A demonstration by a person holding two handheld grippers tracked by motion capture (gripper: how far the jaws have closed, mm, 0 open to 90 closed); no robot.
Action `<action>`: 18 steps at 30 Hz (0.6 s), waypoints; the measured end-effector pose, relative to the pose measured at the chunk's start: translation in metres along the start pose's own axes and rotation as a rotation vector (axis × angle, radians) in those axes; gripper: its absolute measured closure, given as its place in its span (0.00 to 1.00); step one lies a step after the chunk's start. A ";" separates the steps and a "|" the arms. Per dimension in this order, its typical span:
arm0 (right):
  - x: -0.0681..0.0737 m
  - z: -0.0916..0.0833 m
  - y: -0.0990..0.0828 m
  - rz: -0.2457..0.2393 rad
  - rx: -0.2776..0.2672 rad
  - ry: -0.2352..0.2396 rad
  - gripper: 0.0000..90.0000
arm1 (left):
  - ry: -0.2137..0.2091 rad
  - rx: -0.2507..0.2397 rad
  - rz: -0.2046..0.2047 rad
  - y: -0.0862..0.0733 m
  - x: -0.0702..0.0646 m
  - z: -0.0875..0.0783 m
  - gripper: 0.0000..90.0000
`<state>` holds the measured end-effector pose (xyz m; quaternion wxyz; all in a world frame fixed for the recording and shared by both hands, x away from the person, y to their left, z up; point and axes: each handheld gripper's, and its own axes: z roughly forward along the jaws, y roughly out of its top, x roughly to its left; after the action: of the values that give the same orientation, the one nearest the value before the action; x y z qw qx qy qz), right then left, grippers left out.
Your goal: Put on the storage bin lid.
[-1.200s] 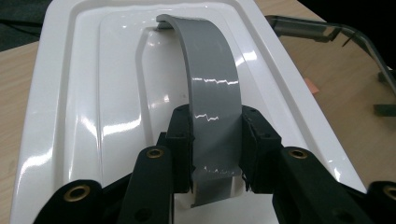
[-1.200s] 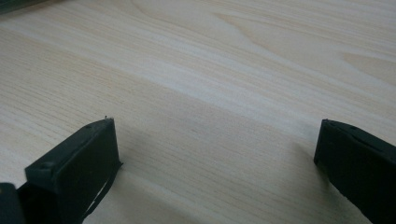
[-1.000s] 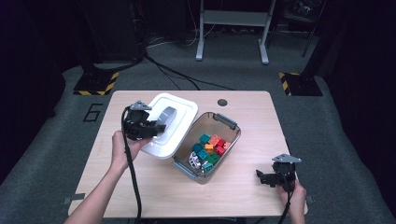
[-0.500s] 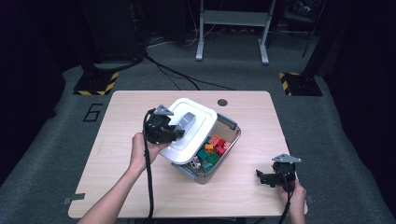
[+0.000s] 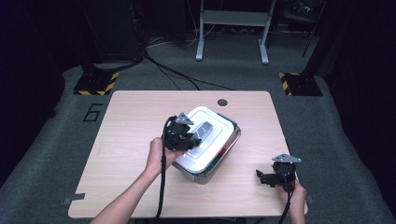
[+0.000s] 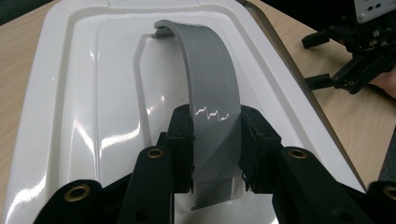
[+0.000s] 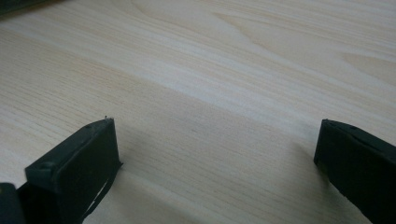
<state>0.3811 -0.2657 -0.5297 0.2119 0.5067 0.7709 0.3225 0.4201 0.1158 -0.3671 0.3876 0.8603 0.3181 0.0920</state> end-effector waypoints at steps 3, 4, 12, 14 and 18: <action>0.000 0.000 0.000 0.000 0.000 0.000 0.00 | -0.016 -0.004 -0.004 0.002 -0.006 0.006 0.76; 0.000 0.000 0.000 0.000 0.000 0.000 0.00 | -0.020 0.001 0.000 0.002 -0.007 0.007 0.76; 0.000 0.000 0.000 0.000 0.000 0.000 0.00 | -0.013 0.005 -0.020 -0.001 -0.016 0.015 0.76; 0.000 0.000 0.000 0.000 0.000 0.000 0.00 | 0.004 0.014 -0.013 -0.002 -0.018 0.017 0.76; 0.000 0.000 0.000 0.000 0.000 0.000 0.00 | 0.021 0.024 -0.029 -0.004 -0.018 0.020 0.76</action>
<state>0.3811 -0.2657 -0.5297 0.2119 0.5067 0.7709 0.3225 0.4122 0.0946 -0.3822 0.3754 0.8591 0.3356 0.0914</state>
